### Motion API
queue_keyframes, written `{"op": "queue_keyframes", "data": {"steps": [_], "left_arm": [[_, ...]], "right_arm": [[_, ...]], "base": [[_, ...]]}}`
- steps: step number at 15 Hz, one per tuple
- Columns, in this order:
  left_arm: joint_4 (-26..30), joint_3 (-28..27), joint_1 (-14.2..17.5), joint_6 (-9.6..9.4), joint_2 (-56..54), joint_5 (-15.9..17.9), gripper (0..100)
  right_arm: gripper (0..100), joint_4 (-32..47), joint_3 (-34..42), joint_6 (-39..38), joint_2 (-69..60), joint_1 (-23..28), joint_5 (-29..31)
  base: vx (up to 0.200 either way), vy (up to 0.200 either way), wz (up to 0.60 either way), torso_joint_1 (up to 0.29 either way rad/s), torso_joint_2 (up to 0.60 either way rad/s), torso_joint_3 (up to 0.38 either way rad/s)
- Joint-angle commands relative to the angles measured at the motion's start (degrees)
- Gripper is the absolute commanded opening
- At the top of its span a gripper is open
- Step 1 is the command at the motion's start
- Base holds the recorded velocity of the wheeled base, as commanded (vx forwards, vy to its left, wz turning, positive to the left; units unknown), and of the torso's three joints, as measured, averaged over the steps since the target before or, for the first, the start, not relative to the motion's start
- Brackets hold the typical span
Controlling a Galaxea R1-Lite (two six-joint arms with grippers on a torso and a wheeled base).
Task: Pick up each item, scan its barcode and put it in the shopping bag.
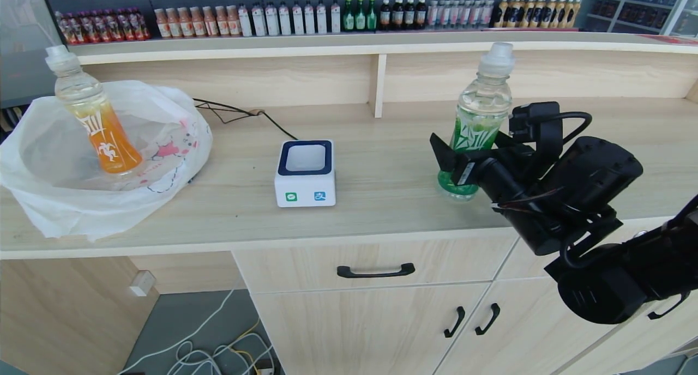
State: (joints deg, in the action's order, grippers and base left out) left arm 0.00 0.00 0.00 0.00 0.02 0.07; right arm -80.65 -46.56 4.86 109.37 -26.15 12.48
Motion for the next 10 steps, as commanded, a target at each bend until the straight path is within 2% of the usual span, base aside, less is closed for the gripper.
{"op": "queue_keyframes", "data": {"steps": [1, 10], "left_arm": [[0.00, 0.00, 0.00, 0.00, -0.02, 0.01, 100], [0.00, 0.00, 0.00, 0.00, -0.02, 0.01, 100]], "right_arm": [[100, -0.03, -0.47, -0.21, 0.49, 0.13, 0.00], [100, 0.15, 1.64, -0.91, -0.65, 0.84, 0.17]], "base": [[0.000, 0.000, 0.00, 0.000, 0.00, 0.000], [0.000, 0.000, 0.00, 0.000, 0.00, 0.000]]}}
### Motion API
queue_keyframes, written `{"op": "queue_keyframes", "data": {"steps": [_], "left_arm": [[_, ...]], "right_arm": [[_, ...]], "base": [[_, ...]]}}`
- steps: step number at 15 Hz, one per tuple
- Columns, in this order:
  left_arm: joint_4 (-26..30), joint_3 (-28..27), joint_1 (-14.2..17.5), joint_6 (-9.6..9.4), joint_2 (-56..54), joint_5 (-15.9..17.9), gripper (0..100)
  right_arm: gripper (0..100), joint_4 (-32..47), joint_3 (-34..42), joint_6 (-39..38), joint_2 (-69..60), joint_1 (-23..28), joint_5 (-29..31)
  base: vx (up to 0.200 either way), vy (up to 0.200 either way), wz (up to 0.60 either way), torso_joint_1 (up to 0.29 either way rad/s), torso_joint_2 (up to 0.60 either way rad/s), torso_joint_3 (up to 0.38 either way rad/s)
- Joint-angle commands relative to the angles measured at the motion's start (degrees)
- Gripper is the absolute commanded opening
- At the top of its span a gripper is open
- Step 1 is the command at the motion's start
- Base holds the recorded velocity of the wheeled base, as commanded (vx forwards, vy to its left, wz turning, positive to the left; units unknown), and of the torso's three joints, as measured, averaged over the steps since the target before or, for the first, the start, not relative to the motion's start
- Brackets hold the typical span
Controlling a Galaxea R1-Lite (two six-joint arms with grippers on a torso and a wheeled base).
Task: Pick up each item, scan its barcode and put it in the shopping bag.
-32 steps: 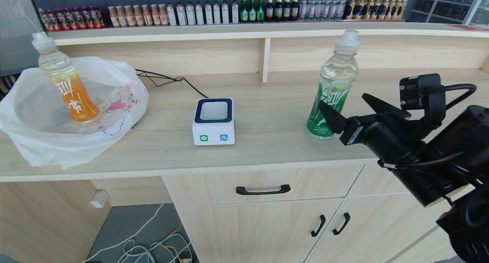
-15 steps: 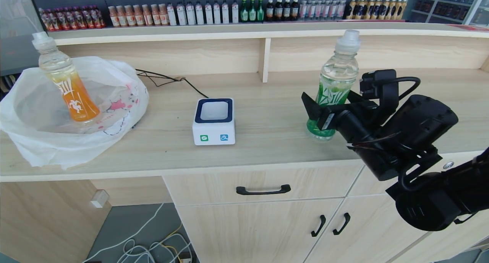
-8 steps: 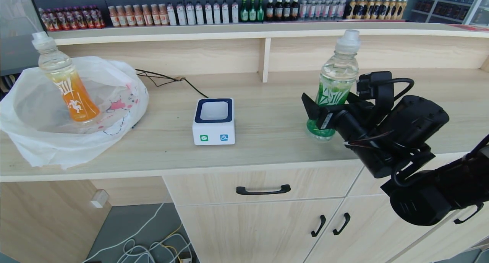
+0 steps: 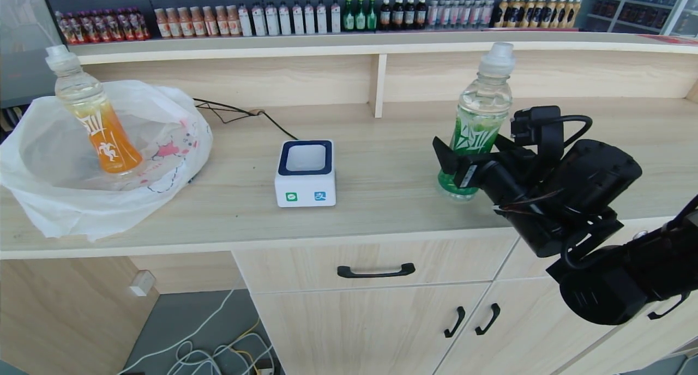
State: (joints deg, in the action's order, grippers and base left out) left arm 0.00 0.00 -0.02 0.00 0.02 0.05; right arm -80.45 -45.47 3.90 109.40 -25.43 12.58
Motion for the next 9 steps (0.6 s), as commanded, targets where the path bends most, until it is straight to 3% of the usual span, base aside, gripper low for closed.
{"op": "queue_keyframes", "data": {"steps": [1, 9], "left_arm": [[0.00, 0.00, 0.02, 0.00, -0.02, 0.04, 100], [0.00, 0.00, 0.02, 0.00, -0.02, 0.04, 100]], "right_arm": [[100, -0.06, 3.02, -0.47, -1.64, 0.64, 0.08], [100, -0.24, 4.69, -1.09, -4.11, 1.96, -0.36]], "base": [[0.000, 0.000, 0.00, 0.000, 0.00, 0.000], [0.000, 0.000, 0.00, 0.000, 0.00, 0.000]]}}
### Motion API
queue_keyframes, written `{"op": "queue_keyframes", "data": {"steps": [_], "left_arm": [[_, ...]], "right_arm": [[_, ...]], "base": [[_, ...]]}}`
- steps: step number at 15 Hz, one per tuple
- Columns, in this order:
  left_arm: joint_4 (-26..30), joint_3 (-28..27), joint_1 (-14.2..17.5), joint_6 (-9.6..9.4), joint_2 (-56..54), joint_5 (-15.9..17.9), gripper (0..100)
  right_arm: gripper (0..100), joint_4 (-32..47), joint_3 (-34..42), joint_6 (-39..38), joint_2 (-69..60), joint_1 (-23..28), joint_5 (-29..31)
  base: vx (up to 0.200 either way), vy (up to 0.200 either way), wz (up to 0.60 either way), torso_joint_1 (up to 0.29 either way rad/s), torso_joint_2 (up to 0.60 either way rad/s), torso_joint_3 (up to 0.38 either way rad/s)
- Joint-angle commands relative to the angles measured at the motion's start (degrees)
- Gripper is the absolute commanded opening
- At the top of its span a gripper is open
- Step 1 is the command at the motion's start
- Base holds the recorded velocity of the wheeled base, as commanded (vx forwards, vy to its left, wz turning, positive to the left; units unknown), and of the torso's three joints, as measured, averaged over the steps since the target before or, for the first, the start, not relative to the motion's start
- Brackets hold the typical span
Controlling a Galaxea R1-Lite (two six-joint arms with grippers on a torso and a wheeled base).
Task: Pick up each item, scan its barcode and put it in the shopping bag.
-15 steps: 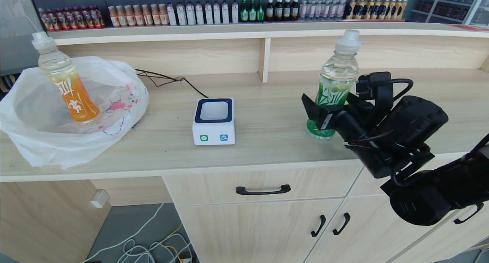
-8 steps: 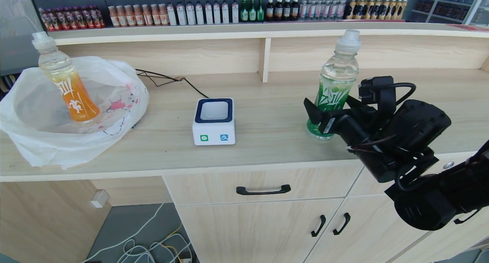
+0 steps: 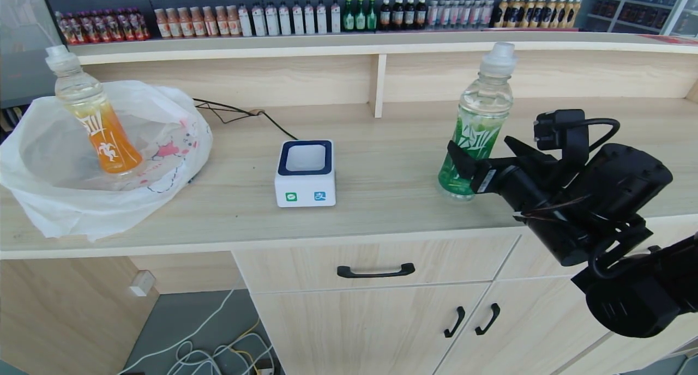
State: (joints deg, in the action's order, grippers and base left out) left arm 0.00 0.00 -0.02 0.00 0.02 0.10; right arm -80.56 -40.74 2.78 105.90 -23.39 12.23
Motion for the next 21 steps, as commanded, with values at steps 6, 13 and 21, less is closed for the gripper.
{"op": "queue_keyframes", "data": {"steps": [6, 13, 21], "left_arm": [[0.00, 0.00, 0.02, 0.00, -0.02, -0.01, 100], [0.00, 0.00, 0.02, 0.00, -0.02, -0.01, 100], [0.00, 0.00, 0.02, 0.00, -0.02, -0.01, 100]], "right_arm": [[100, -0.04, -4.00, 0.12, 1.85, -1.92, -0.10], [0, 0.05, -5.93, 0.30, 1.85, -1.74, -0.01], [0, -0.13, -3.91, 0.03, -0.52, -1.66, -0.27]], "base": [[0.000, 0.000, 0.00, 0.000, 0.00, 0.000], [0.000, 0.000, 0.00, 0.000, 0.00, 0.000], [0.000, 0.000, 0.00, 0.000, 0.00, 0.000]]}}
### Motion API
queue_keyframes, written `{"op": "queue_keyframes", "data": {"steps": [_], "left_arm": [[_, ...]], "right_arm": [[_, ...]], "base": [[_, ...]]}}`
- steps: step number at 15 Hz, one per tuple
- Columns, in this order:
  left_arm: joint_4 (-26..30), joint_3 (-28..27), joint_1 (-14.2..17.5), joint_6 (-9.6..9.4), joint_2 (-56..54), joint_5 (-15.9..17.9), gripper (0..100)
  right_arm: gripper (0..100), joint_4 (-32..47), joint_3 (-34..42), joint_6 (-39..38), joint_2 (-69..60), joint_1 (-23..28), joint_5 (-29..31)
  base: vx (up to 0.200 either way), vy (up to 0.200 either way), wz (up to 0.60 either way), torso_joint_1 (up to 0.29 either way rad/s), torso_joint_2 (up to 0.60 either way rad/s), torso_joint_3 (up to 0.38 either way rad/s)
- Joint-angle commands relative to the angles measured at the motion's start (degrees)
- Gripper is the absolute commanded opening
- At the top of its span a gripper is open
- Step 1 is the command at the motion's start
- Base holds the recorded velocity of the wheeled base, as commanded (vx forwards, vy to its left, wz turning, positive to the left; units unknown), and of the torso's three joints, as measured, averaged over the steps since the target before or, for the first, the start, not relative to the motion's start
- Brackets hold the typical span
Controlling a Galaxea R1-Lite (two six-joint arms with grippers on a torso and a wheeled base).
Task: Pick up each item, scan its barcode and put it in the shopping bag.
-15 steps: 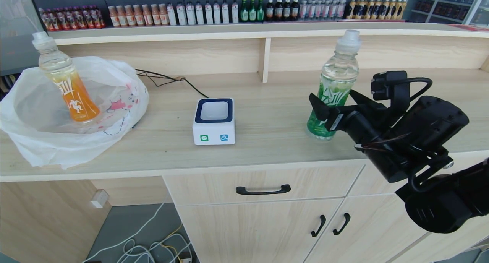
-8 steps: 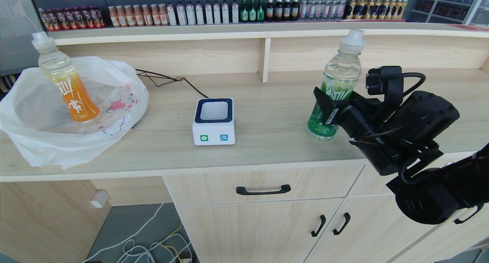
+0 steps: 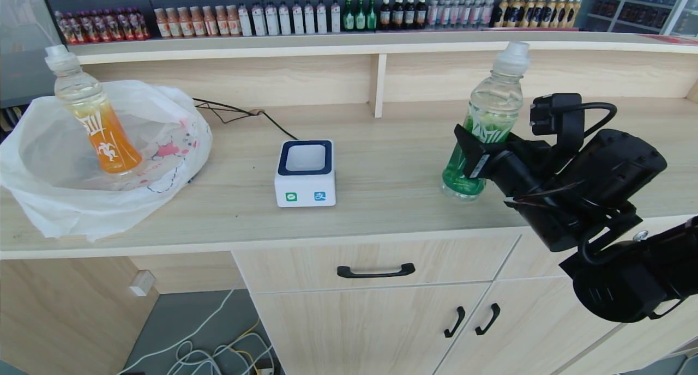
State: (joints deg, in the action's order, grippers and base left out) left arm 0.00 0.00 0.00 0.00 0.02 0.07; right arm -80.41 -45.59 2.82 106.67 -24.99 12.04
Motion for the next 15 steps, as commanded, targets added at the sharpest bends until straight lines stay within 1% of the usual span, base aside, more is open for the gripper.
{"op": "queue_keyframes", "data": {"steps": [1, 3, 5, 6, 7, 12, 15], "left_arm": [[0.00, 0.00, 0.00, 0.00, -0.02, 0.01, 100], [0.00, 0.00, 0.00, 0.00, -0.02, -0.07, 100], [0.00, 0.00, 0.00, 0.00, -0.02, 0.01, 100], [0.00, 0.00, 0.00, 0.00, -0.02, 0.01, 100], [0.00, 0.00, 0.00, 0.00, -0.02, 0.01, 100], [0.00, 0.00, 0.00, 0.00, -0.02, -0.07, 100], [0.00, 0.00, 0.00, 0.00, -0.02, -0.07, 100]], "right_arm": [[0, -0.54, 2.44, -0.09, -2.17, -0.06, -1.06], [0, -1.15, 4.64, 0.00, -4.01, -0.06, -4.22], [0, -1.33, 8.06, 0.00, -6.21, -0.15, -5.36], [0, -1.77, 10.00, 0.00, -7.35, -0.15, -6.86], [0, -2.12, 10.08, 0.17, -7.88, -0.15, -8.79], [0, -2.12, 11.05, 0.35, -9.72, -0.41, -10.02], [0, -2.21, 14.92, 0.26, -13.24, -0.59, -12.84]], "base": [[0.000, 0.000, 0.00, 0.000, 0.00, 0.000], [0.000, 0.000, 0.00, 0.000, 0.00, 0.000], [0.000, 0.000, 0.00, 0.000, 0.00, 0.000], [0.000, 0.000, 0.00, 0.000, 0.00, 0.000], [0.000, 0.000, 0.00, 0.000, 0.00, 0.000], [0.000, 0.000, 0.00, 0.000, 0.00, 0.000], [0.000, 0.000, 0.00, 0.000, 0.00, 0.000]]}}
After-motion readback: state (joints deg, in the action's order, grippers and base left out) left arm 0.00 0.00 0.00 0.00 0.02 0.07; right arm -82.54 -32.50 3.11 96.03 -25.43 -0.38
